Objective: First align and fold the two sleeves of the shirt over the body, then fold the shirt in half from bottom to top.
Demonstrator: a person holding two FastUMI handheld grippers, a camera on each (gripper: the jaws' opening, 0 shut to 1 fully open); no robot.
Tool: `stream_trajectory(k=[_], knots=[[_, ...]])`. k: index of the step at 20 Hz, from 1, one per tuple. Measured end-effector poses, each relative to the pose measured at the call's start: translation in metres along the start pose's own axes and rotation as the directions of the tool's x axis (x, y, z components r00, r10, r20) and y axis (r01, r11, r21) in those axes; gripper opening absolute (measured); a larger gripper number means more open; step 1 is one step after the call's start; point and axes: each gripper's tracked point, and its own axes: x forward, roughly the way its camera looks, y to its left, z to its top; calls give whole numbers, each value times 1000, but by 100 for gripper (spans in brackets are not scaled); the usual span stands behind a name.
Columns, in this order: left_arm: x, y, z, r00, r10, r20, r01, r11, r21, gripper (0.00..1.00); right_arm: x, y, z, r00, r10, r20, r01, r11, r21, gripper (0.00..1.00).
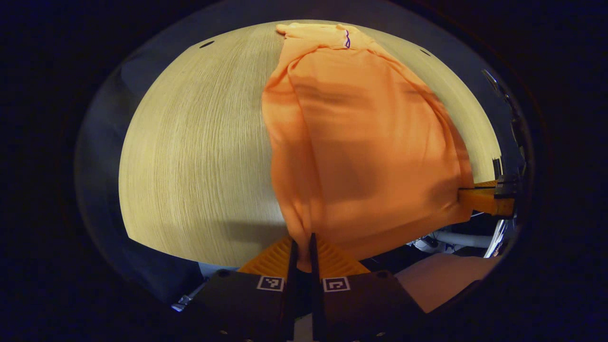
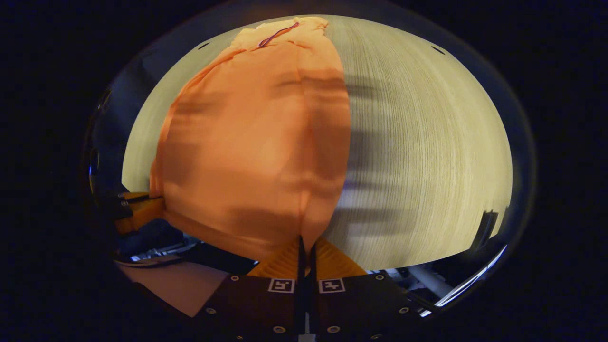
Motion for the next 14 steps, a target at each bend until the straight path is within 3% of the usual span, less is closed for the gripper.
stream_trajectory(k=[1, 5, 9, 14], knots=[[0, -3, 5, 1000, -20, 9, 20, 1000, -13, 4, -1, -1, 1, 1000, -8, 12, 8, 1000, -5, 5], [-2, -13, 2, 996, -86, -17, 84, 992, -91, 4, -11, 0, 5, 999, -14, 34, 16, 999, -38, 4], [-14, -15, 7, 994, -109, 6, 109, 992, -62, 3, -25, 0, 15, 998, -5, 58, 8, 999, -43, 4], [-25, -22, 35, 988, -137, 76, 144, 985, -94, 3, -50, -3, 41, 995, 10, 103, -5, 999, -42, 4]])
